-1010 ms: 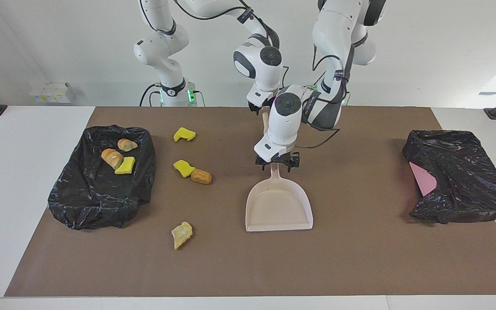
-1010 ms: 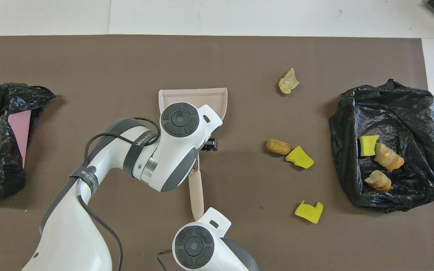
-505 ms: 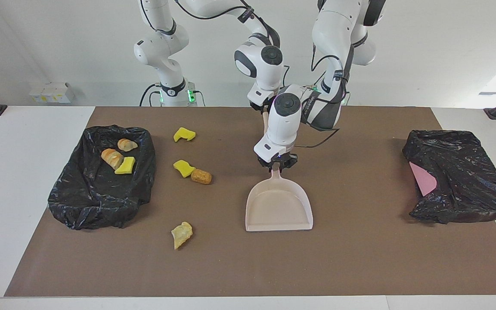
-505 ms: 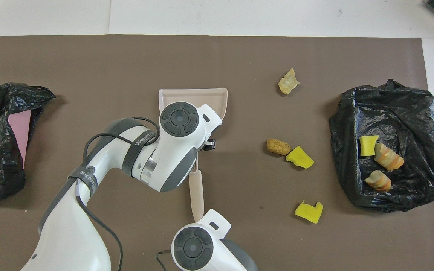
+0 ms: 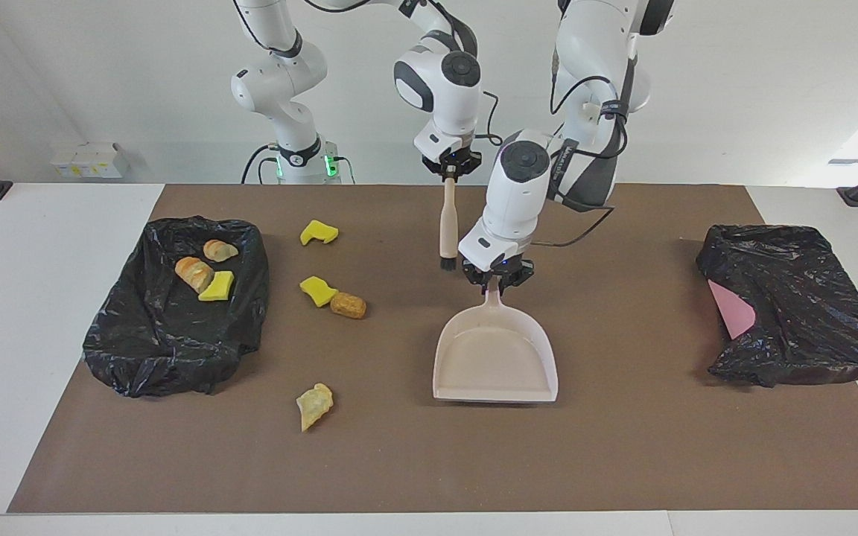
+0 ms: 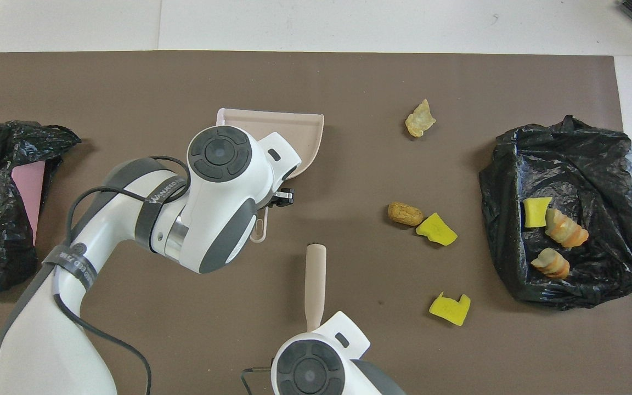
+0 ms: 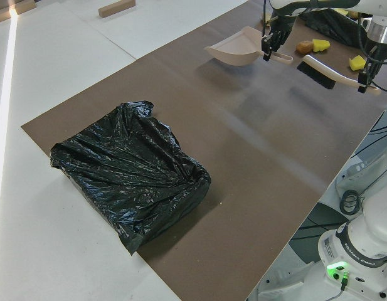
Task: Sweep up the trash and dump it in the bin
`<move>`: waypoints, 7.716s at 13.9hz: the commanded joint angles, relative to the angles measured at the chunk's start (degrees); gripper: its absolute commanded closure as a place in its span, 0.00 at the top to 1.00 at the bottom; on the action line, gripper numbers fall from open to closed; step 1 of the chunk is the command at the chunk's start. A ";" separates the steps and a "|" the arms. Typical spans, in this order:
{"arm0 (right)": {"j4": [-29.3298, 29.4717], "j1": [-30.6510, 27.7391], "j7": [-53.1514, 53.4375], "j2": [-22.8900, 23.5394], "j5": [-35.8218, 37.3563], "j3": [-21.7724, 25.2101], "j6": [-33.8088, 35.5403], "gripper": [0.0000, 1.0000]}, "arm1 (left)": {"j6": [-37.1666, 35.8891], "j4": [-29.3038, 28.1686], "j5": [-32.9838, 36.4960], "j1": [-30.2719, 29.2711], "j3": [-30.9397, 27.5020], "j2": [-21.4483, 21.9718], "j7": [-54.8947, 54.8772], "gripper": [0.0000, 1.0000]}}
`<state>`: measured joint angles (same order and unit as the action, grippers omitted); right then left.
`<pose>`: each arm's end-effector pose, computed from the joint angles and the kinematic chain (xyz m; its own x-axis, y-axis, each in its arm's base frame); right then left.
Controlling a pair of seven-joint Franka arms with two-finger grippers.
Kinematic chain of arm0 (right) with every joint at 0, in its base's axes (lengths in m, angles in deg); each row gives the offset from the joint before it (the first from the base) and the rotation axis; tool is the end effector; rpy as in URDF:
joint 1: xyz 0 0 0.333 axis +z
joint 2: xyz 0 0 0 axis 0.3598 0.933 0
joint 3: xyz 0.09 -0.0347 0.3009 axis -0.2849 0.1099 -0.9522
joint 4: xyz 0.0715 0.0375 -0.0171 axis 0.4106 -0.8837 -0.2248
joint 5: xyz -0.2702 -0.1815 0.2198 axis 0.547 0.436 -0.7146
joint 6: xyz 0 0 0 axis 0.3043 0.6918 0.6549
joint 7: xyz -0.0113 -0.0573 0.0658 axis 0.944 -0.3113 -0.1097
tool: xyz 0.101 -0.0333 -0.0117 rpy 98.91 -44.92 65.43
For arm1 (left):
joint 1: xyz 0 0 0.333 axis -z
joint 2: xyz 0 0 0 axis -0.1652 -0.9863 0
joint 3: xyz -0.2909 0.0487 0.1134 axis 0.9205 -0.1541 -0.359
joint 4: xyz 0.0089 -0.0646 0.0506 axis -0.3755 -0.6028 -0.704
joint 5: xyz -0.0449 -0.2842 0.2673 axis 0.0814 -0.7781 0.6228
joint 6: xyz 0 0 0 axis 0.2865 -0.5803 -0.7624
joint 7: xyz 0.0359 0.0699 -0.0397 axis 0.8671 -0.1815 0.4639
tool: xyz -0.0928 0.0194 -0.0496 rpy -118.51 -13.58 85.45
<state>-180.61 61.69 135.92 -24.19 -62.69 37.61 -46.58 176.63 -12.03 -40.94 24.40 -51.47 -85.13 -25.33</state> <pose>0.3010 0.3890 0.4211 0.9674 -0.0831 -0.2393 -0.0778 -0.9965 0.0315 0.5406 -0.3347 0.4091 0.9851 -0.1720 -0.0051 -0.1719 -0.9849 0.0201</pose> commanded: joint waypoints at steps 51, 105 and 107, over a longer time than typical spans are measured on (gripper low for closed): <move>1.77 -8.97 -6.74 7.46 3.22 -0.83 1.31 0.00 | 15.23 -20.63 7.21 5.21 0.48 7.65 -59.77 0.00; 19.72 -18.20 -29.61 16.34 10.07 -0.83 16.44 0.00 | 11.81 -18.53 9.32 -3.13 0.75 7.12 -61.77 0.00; 19.63 -18.11 -26.09 14.59 8.42 -0.83 19.41 0.00 | 11.90 -17.66 9.14 -5.33 0.75 7.12 -64.42 0.00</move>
<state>-160.21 43.70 106.12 -7.24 -51.87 37.01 -29.58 187.67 -30.17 -32.09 21.24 -51.11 -78.74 -87.04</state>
